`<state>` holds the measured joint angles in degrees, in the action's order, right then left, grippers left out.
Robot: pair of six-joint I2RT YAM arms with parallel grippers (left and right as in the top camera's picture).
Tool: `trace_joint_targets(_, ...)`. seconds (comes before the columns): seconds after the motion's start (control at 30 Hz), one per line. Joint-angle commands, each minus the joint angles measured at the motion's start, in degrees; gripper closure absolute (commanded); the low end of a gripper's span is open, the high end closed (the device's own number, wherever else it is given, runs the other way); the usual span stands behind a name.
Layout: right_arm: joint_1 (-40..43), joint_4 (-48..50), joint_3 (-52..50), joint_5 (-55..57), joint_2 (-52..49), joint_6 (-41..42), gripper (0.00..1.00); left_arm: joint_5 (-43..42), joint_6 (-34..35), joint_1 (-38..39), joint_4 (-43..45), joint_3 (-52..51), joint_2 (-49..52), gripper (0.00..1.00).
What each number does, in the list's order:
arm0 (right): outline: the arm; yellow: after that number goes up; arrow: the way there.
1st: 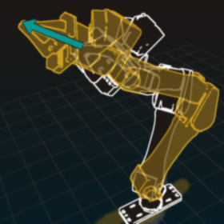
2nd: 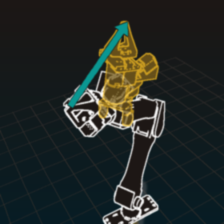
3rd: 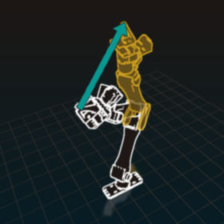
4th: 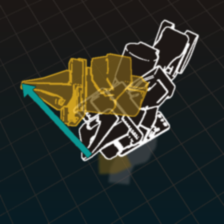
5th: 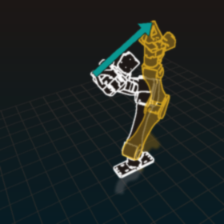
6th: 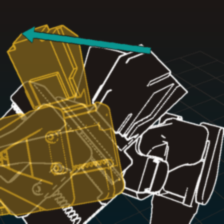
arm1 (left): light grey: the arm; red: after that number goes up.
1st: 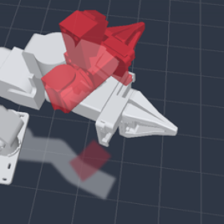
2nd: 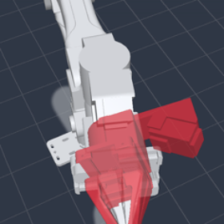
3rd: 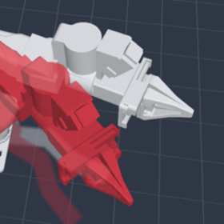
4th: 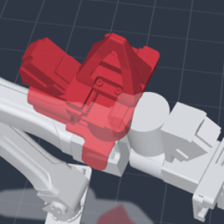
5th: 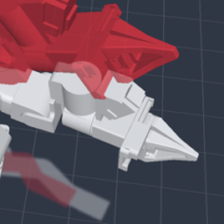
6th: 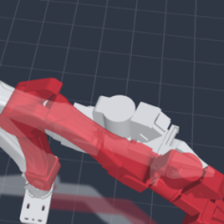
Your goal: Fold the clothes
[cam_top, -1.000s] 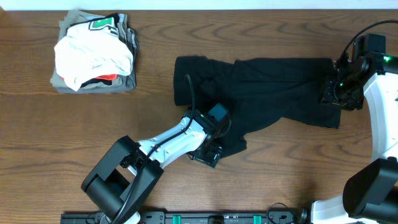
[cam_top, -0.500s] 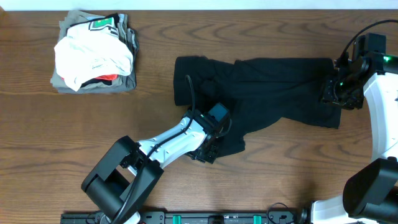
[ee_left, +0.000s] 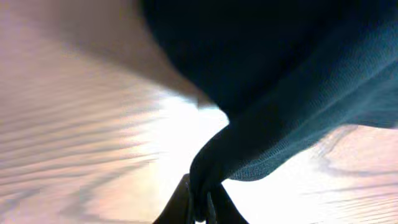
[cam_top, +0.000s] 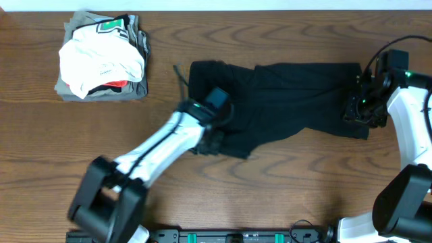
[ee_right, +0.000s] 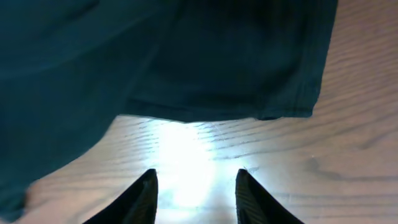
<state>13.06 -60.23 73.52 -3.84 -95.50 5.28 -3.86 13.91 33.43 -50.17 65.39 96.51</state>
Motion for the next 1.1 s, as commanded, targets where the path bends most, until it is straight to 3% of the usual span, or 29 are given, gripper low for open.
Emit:
trace_joint_targets(0.0, 1.4, 3.5, -3.7, 0.7, 0.7, 0.5, 0.57, 1.6, 0.1, -2.6, -0.3, 1.0, -1.9, 0.94)
trace_joint_targets(0.6, 8.5, 25.0, -21.9, 8.3, 0.0, 9.0, 0.52, 1.6, -0.3, -4.7, 3.2, 1.0, -1.9, 0.94)
trace_joint_targets(1.07, 8.5, 34.0, -24.5, 4.3, -0.9, 9.6, 0.44, 1.6, -0.3, -4.6, 3.1, 1.0, -1.9, 0.94)
